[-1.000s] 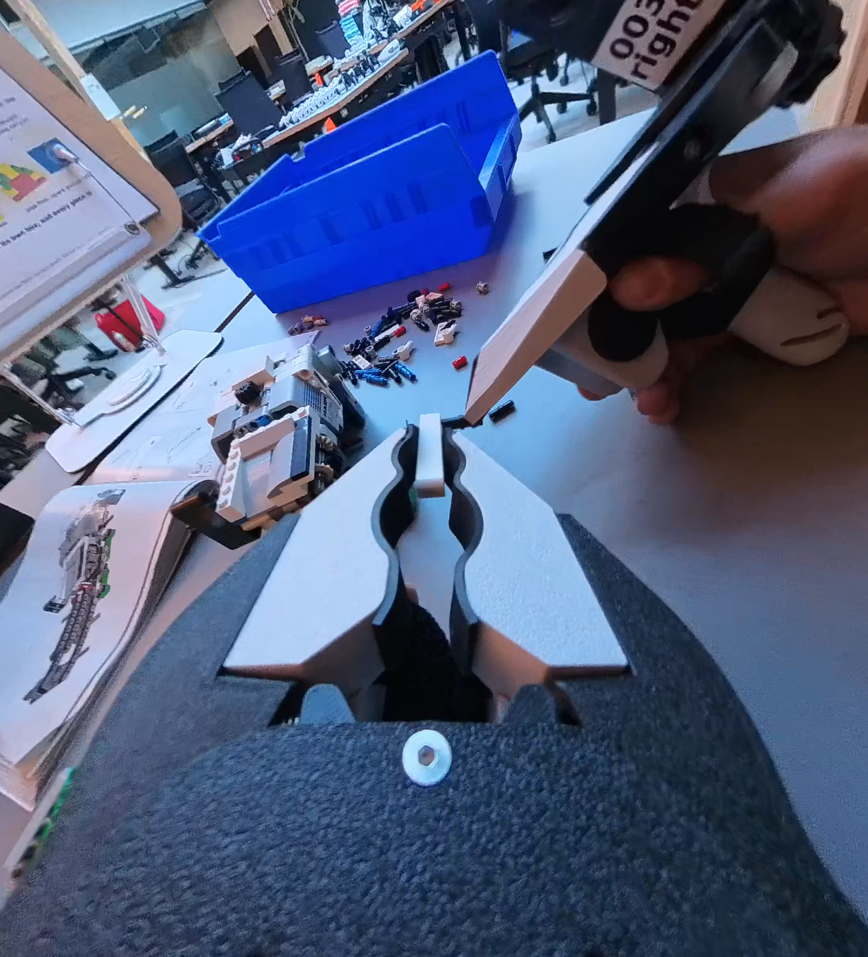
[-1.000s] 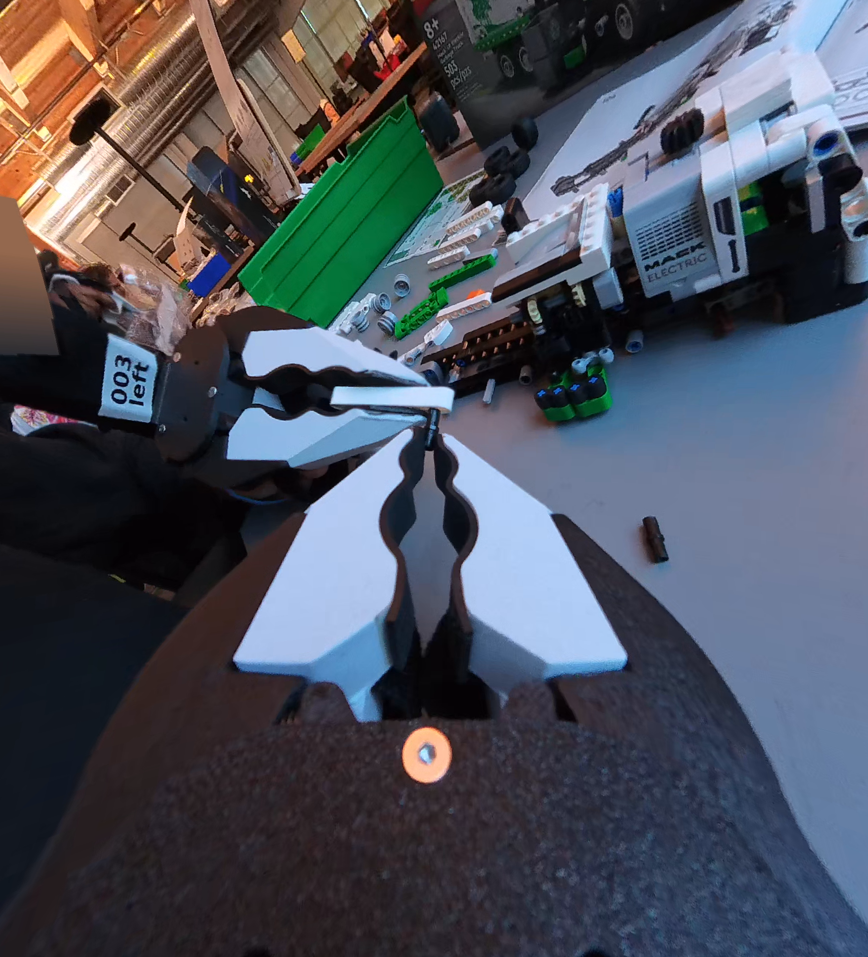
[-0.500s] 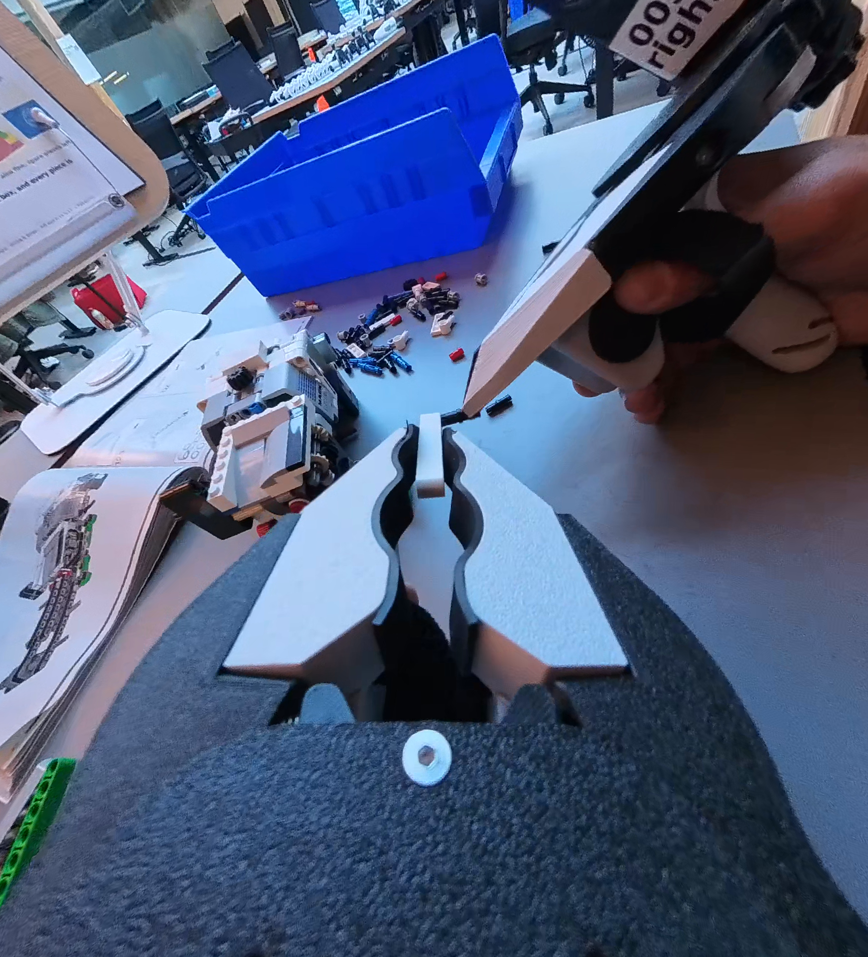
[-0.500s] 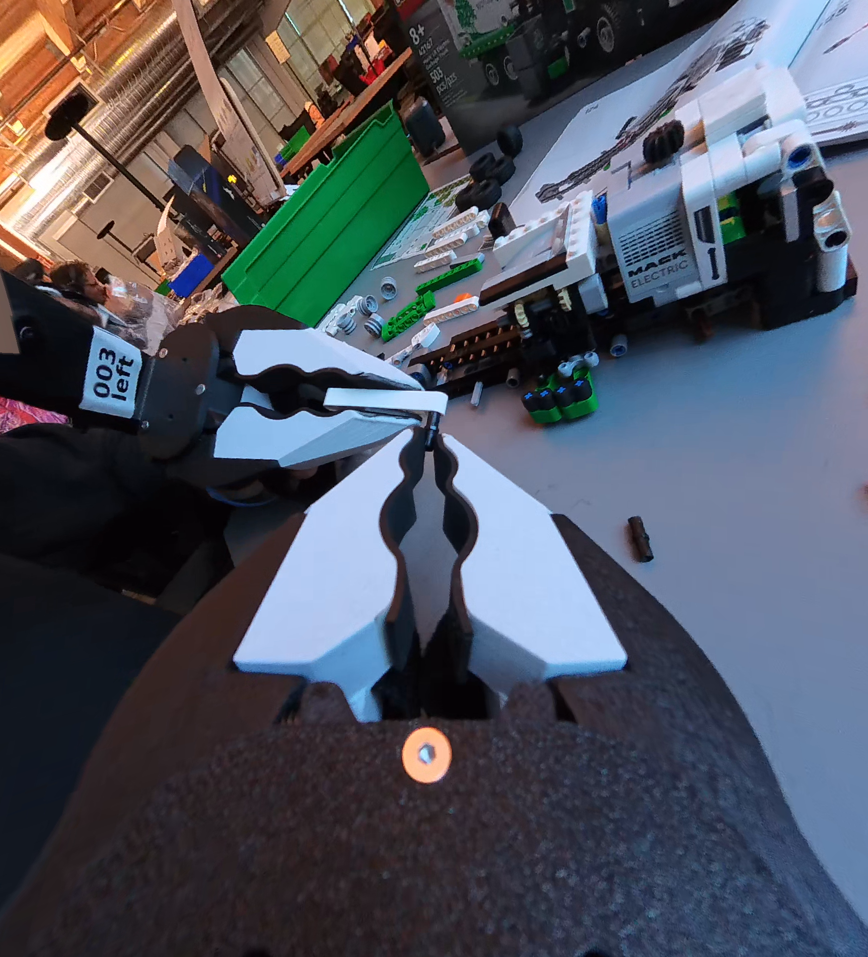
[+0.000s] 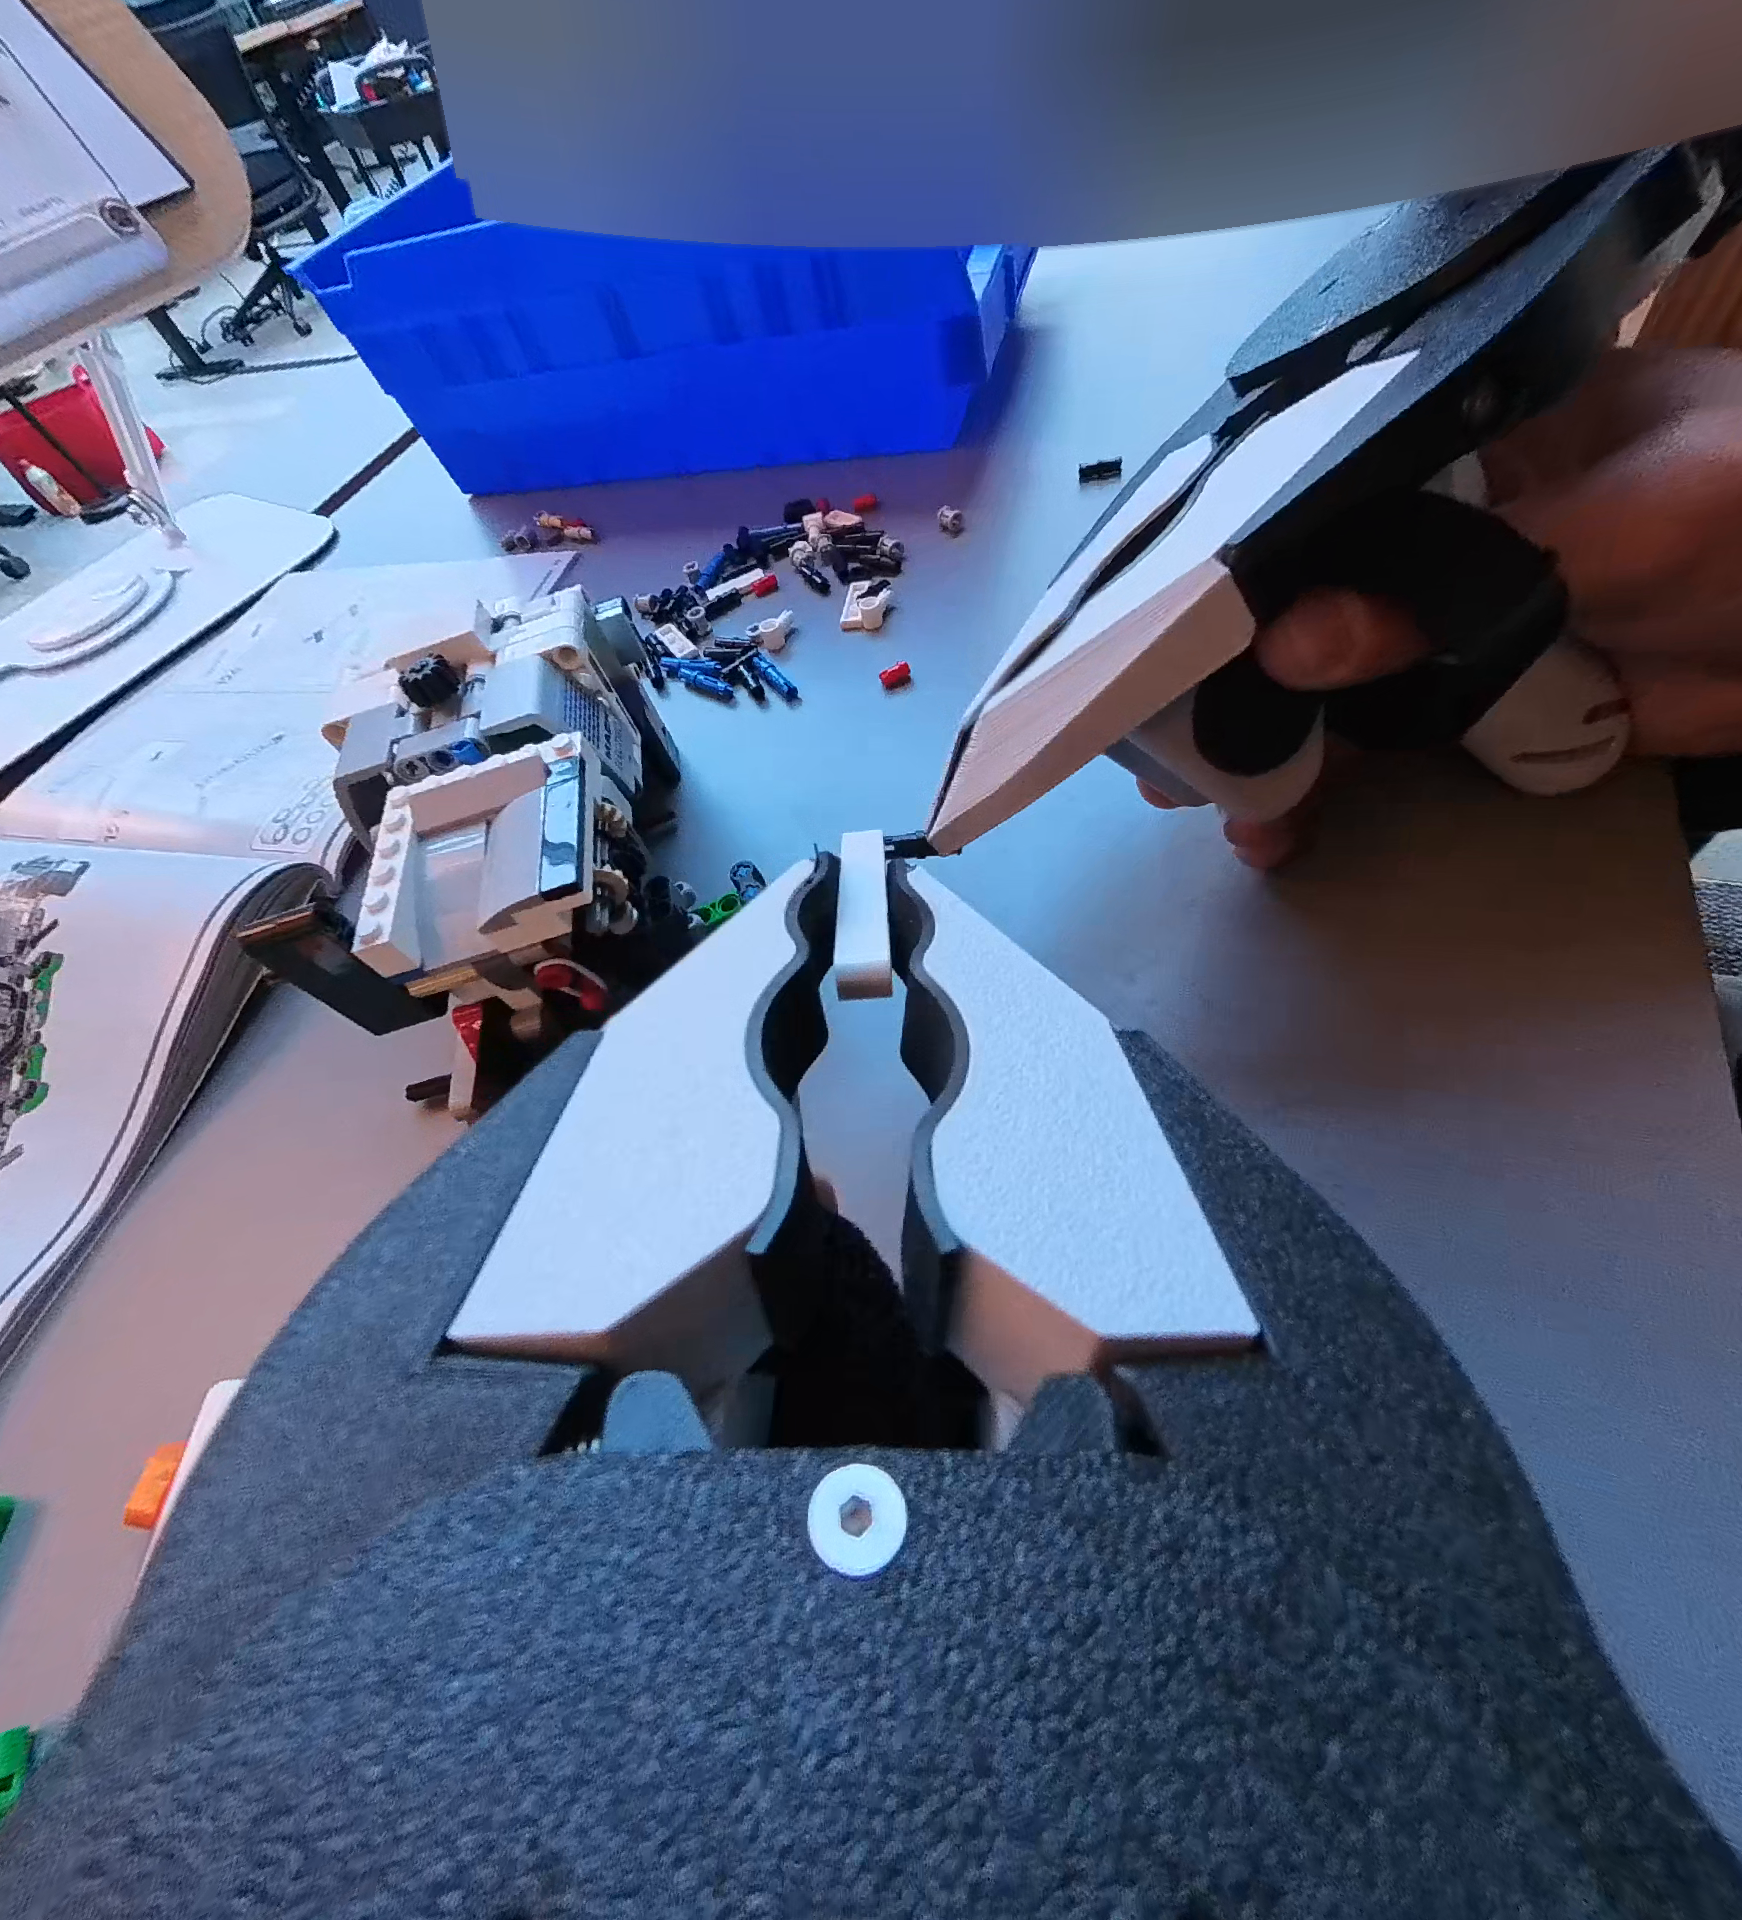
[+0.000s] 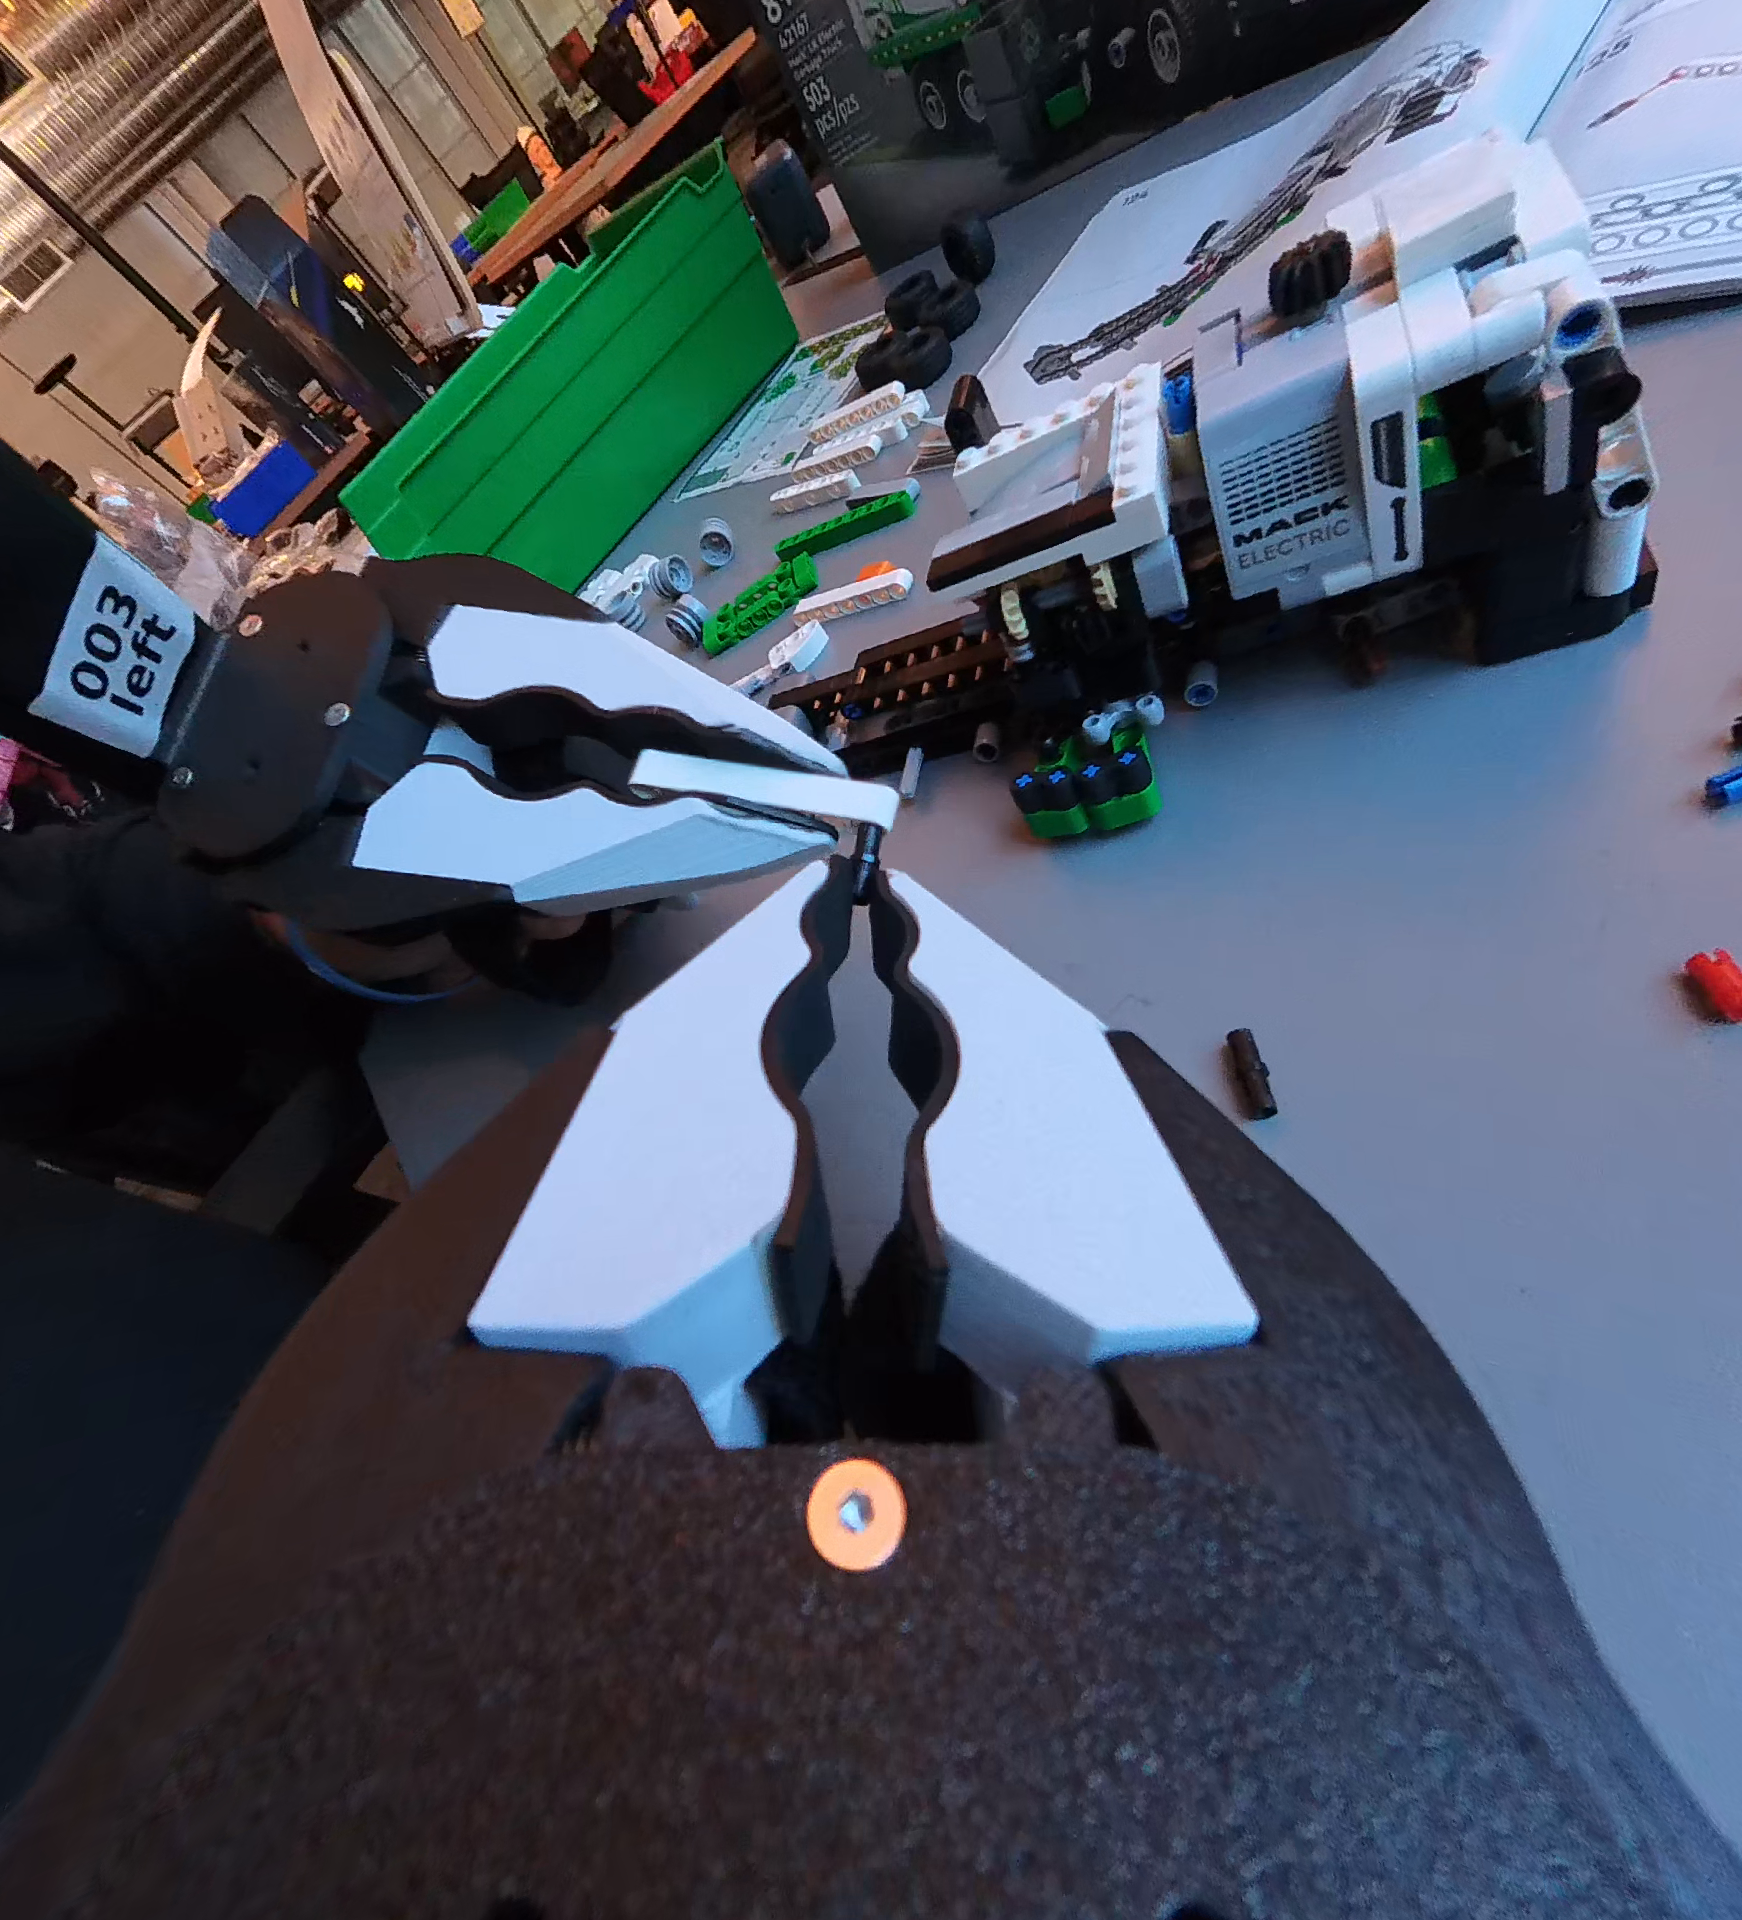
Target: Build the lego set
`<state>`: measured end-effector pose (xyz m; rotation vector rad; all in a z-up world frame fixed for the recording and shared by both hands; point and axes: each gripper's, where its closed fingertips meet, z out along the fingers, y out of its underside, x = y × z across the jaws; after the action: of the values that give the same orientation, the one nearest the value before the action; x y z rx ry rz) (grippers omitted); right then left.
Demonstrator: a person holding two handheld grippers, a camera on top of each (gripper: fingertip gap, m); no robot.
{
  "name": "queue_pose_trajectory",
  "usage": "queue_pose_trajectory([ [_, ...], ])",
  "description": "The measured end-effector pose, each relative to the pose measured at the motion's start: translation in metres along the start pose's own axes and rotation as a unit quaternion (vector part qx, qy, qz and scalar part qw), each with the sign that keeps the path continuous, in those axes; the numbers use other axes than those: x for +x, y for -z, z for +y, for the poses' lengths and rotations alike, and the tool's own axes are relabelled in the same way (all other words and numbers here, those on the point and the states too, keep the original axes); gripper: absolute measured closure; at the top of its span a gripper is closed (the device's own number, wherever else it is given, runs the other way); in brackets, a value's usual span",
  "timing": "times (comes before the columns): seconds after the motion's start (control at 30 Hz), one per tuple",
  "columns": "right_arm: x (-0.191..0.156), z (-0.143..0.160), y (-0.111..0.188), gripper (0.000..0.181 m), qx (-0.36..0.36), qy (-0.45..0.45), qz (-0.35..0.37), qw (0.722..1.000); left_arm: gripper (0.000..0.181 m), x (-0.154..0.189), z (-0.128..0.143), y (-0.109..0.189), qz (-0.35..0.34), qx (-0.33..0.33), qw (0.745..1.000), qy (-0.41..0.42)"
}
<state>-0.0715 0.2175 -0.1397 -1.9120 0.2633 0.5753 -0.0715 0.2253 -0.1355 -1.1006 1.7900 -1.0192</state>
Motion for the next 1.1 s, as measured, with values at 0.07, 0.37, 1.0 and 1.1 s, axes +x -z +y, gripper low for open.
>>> queue_pose_trajectory([
  [0.07,0.0005,0.0005,-0.0003,0.179,-0.002,0.001,0.002,1.0,0.175,0.0002,0.0011,-0.0003,0.002,-0.004,1.0,0.004],
  [0.37,0.0022,0.0043,-0.0039,0.179,-0.019,0.032,0.031,0.999,0.174,0.001,0.003,-0.0006,0.015,-0.011,0.999,0.03],
  [1.0,0.0029,0.0075,-0.0042,0.179,-0.044,-0.022,-0.017,0.999,0.175,0.0013,0.0068,-0.0012,0.002,-0.012,0.998,-0.063],
  [1.1,0.0036,0.0057,-0.0038,0.179,-0.035,-0.015,-0.011,0.999,0.175,0.0003,0.0042,-0.0024,0.014,-0.011,1.0,-0.016],
])
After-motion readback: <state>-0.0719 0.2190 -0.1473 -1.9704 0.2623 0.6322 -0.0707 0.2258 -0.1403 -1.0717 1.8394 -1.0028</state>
